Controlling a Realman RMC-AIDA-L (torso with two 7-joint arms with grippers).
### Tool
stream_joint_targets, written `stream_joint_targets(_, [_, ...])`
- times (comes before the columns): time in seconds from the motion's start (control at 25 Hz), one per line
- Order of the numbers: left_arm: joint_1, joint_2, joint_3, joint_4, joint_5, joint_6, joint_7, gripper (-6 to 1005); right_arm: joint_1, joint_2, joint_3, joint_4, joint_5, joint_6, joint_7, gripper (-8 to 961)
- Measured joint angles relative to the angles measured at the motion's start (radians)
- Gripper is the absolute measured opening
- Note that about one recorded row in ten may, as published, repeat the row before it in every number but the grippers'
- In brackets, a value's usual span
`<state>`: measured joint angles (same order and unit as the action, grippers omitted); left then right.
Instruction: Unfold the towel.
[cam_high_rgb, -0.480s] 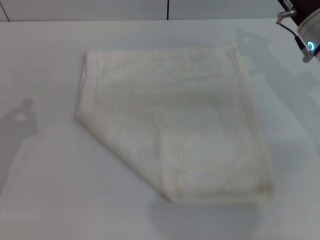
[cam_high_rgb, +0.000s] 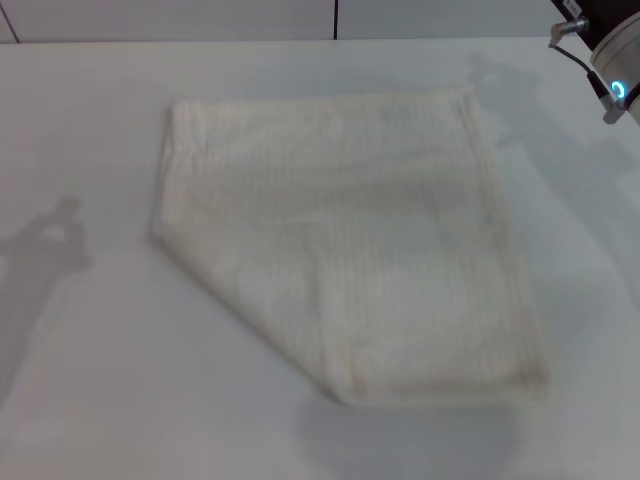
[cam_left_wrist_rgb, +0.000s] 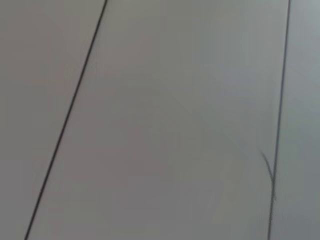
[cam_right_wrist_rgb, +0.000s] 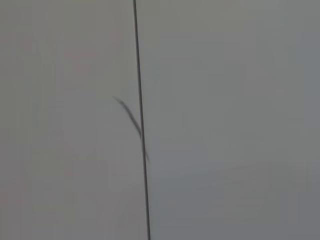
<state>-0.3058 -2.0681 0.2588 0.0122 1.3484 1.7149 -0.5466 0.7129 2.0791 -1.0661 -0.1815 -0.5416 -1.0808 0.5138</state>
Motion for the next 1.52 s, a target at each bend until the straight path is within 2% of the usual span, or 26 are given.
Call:
stream_joint_targets(0.2, [-0.001, 0.002, 0.025, 0.000, 0.000, 0.000, 0.000, 45, 0.005, -0.001, -0.003, 0.000, -0.001, 0.006, 0.000, -1])
stream_joint_targets(0.68, [0.003, 0.002, 0.031, 0.000, 0.000, 0.001, -0.001, 46, 0.012, -0.001, -0.097, -0.050, -0.003, 0.080, 0.008, 0])
stream_joint_targets(1.52, [0.000, 0.000, 0.041, 0.000, 0.000, 0.000, -0.002, 45, 0.010, -0.001, -0.104, -0.058, -0.003, 0.105, 0.009, -1])
